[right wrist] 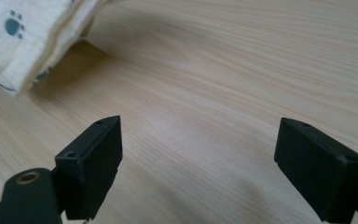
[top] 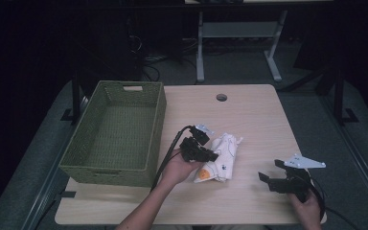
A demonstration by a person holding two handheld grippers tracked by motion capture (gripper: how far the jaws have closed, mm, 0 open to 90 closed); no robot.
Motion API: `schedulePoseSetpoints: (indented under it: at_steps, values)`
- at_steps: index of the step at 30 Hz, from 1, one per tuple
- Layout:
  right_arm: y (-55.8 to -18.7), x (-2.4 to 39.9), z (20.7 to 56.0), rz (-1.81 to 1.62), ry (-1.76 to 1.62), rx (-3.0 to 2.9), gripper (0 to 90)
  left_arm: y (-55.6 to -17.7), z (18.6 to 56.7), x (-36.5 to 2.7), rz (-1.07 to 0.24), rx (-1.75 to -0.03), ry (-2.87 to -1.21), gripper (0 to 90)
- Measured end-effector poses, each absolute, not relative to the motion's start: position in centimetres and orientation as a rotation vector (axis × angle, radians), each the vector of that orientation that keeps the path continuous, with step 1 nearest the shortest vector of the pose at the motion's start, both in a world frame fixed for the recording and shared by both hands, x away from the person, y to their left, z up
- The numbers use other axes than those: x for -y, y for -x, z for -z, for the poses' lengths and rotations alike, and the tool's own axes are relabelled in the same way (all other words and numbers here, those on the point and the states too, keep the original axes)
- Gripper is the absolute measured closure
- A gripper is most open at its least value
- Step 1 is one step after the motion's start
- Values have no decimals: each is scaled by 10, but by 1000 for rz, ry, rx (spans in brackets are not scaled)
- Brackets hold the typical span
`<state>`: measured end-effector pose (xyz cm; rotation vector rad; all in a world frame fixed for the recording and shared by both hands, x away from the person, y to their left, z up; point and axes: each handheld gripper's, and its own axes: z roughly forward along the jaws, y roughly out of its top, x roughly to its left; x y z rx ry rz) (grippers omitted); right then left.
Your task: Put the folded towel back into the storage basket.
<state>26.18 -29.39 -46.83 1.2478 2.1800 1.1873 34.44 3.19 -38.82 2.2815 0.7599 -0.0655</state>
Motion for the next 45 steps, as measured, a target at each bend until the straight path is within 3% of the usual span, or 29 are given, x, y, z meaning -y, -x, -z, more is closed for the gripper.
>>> schedulePoseSetpoints:
  at_steps: [45]
  values:
    - [-264, 296, 470, -1156, -1257, -2182, 148, -341, 296, -121, 16, -800, -2161, 813]
